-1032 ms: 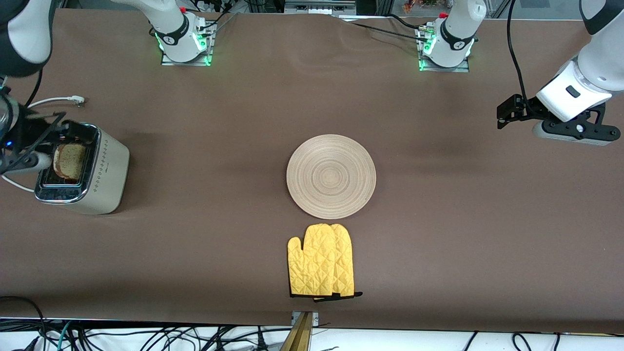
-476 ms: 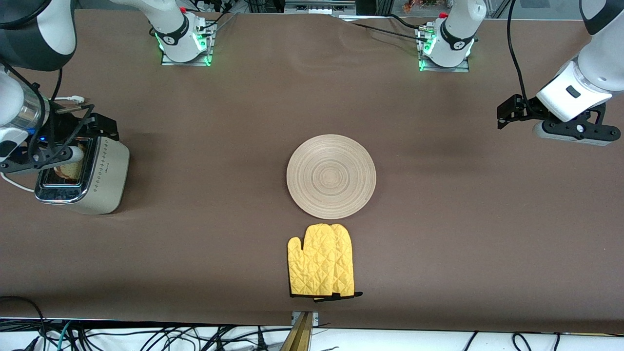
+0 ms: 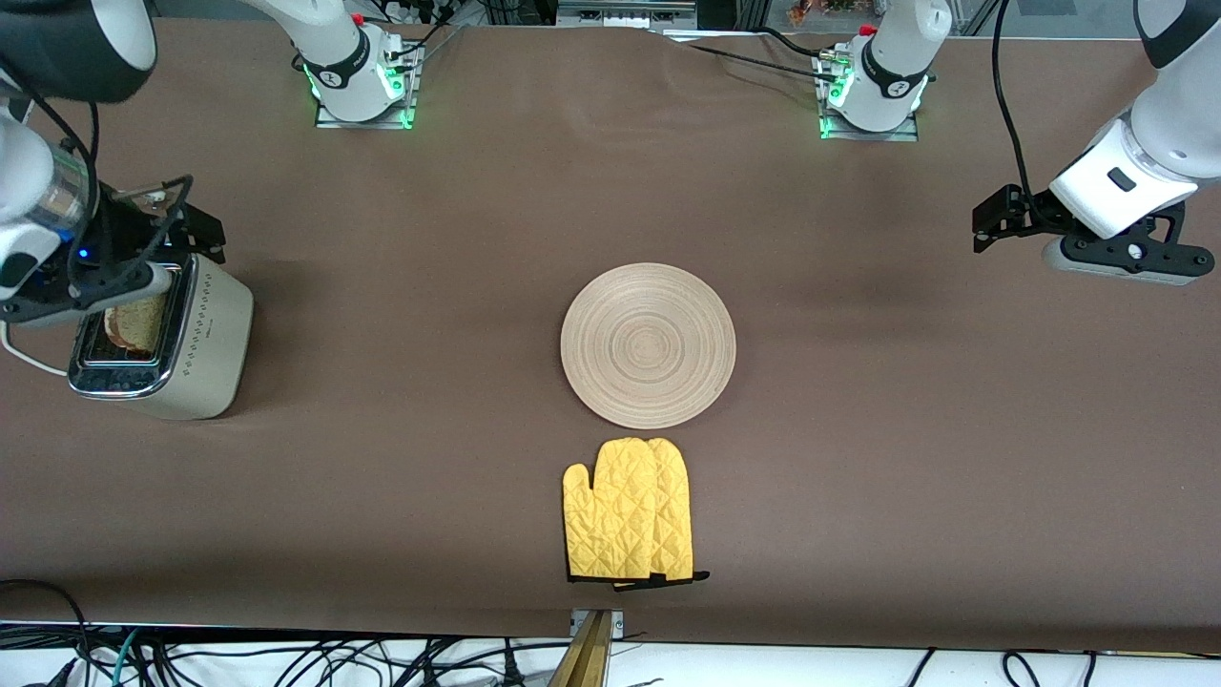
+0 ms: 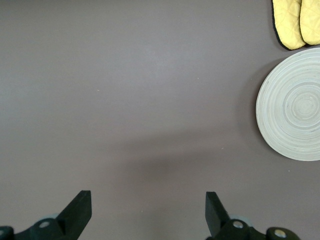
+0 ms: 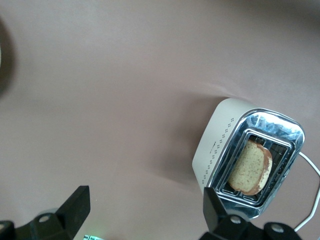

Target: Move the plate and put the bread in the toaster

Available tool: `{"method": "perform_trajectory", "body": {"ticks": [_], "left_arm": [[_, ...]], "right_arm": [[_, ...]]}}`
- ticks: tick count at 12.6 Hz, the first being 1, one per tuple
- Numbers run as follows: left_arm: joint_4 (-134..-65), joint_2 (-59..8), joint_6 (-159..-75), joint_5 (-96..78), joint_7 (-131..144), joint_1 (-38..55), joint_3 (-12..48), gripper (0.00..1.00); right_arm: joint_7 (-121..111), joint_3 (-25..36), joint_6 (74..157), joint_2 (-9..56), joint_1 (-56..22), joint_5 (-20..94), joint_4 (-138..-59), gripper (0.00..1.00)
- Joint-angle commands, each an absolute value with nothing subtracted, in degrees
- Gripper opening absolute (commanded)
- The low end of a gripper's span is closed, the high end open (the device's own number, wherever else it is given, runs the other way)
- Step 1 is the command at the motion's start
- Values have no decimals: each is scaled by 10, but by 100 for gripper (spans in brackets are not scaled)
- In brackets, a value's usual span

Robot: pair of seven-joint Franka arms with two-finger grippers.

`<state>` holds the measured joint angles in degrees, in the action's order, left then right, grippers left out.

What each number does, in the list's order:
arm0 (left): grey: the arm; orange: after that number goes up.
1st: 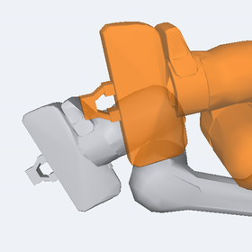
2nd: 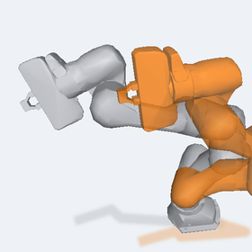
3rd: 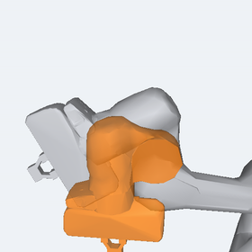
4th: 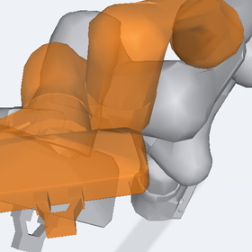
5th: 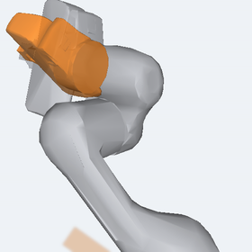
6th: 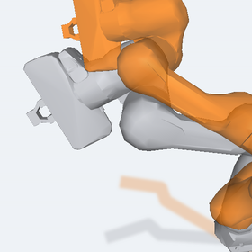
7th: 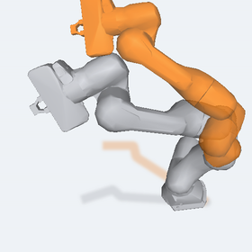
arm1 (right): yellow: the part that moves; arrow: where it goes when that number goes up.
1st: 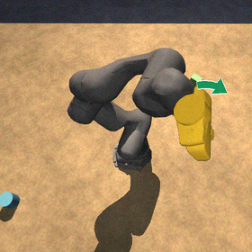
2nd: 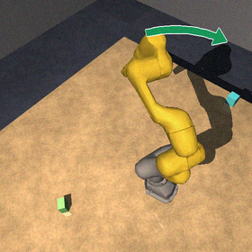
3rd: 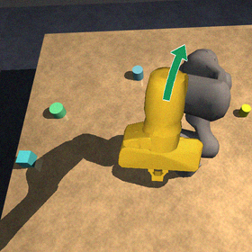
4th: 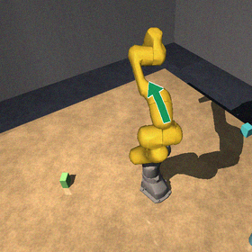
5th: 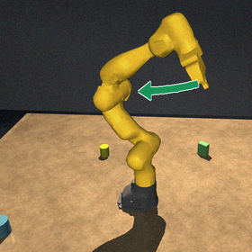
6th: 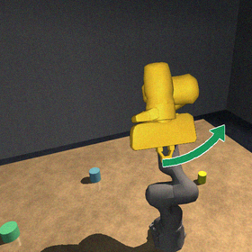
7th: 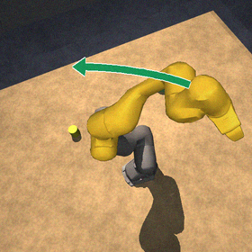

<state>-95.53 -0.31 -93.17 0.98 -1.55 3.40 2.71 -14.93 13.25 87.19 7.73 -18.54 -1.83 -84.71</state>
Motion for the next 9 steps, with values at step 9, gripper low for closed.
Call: {"method": "perform_trajectory", "body": {"ticks": [9], "left_arm": [[-935, -11, -917, 4, -21, 33, 29, 100]], "right_arm": [[-63, -4, 862, 18, -62, -24, -907, 100]]}}
